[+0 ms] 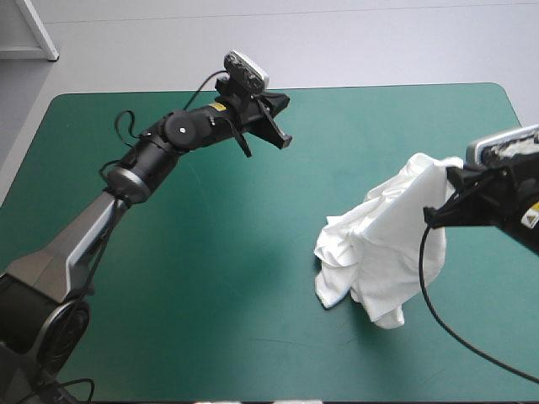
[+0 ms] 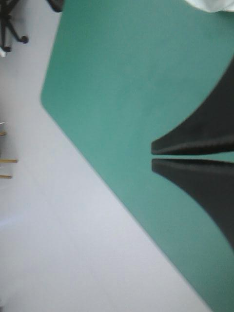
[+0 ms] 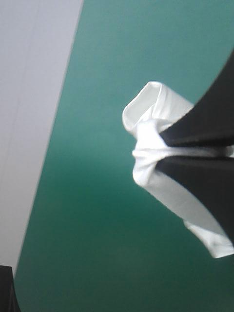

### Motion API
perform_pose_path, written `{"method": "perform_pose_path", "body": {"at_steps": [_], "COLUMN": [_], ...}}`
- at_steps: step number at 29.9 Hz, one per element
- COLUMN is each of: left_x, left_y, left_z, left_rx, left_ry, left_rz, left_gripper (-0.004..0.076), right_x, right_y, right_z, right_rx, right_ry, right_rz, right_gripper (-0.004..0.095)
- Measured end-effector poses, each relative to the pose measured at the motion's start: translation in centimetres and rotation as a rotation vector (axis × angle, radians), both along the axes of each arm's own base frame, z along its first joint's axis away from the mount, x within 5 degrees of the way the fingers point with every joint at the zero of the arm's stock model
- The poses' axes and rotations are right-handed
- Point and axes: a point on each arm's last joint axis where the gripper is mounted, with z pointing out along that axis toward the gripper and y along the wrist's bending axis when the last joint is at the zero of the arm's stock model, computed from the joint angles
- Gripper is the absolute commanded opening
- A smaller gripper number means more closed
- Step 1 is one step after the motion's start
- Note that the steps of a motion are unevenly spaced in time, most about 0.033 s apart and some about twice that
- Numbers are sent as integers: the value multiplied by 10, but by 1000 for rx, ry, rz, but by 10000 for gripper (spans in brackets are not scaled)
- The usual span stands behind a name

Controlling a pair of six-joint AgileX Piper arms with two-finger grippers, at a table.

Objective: Fold the cloth

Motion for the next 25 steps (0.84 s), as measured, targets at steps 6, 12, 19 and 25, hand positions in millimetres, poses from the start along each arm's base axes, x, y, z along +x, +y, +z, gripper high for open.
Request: {"method": "perform_pose_path", "body": {"at_steps": [6,12,19,25], "left_x": [-46,-67,-76,-74], "left_y": [25,27,12,-23], "left_z": [73,79,37,-17], "left_rx": [-85,-40,45,209], "left_ry": [-179,-117,300,580], "left_rz": [9,-104,-303,-353], "left_gripper": [21,139,729,689], "right_x": [16,36,35,30], "right_y": [7,11,7,1], "right_z": [47,41,42,39], "right_rx": [-5,-42,-79,-122], "right_ry": [-6,117,111,157], "right_rz": [47,58,30,-3], "right_gripper": [-13,-13,-14,-13]}}
